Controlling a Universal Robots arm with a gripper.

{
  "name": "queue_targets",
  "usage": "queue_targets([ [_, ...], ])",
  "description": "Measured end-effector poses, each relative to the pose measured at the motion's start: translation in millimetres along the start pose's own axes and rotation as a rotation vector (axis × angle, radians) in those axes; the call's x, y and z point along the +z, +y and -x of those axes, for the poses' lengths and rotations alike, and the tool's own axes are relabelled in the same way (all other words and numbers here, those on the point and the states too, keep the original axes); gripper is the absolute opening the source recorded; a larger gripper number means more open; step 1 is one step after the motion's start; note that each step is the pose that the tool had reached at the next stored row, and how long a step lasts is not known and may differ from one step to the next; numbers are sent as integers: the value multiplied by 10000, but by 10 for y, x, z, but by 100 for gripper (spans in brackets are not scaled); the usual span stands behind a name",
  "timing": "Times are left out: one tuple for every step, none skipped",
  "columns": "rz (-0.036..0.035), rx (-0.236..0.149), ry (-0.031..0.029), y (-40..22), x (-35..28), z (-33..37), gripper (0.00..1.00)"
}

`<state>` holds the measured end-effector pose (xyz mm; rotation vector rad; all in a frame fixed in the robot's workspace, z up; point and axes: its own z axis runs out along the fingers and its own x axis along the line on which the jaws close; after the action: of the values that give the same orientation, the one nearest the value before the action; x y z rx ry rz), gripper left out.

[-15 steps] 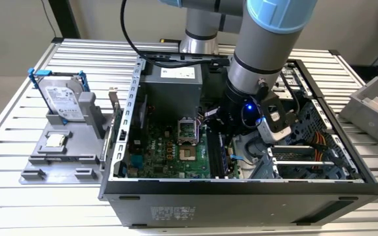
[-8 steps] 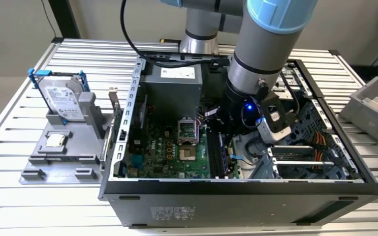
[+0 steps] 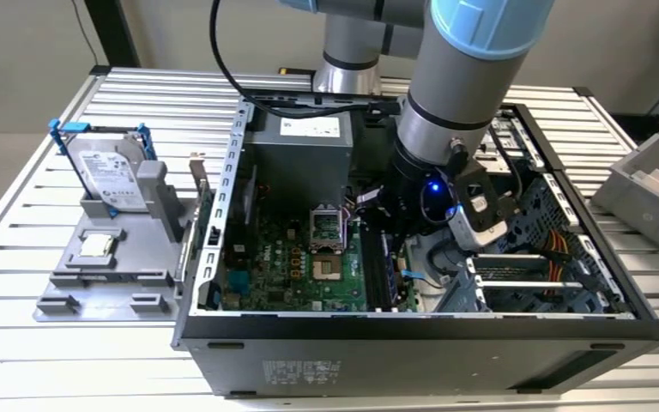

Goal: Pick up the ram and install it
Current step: 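Insert the ram into the slot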

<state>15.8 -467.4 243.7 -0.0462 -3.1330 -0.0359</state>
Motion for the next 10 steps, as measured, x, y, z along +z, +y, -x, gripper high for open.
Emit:
queue_targets([
  [6,0,0,0,0,0,0],
  [12,0,0,0,0,0,0],
  [17,0,1,0,0,0,0],
  [24,0,1,0,0,0,0],
  [30,0,1,0,0,0,0],
  [35,0,1,0,0,0,0],
  [41,0,1,0,0,0,0],
  [48,-1,1,0,0,0,0],
  [54,-1,1,0,0,0,0],
  [59,-1,2,0,0,0,0],
])
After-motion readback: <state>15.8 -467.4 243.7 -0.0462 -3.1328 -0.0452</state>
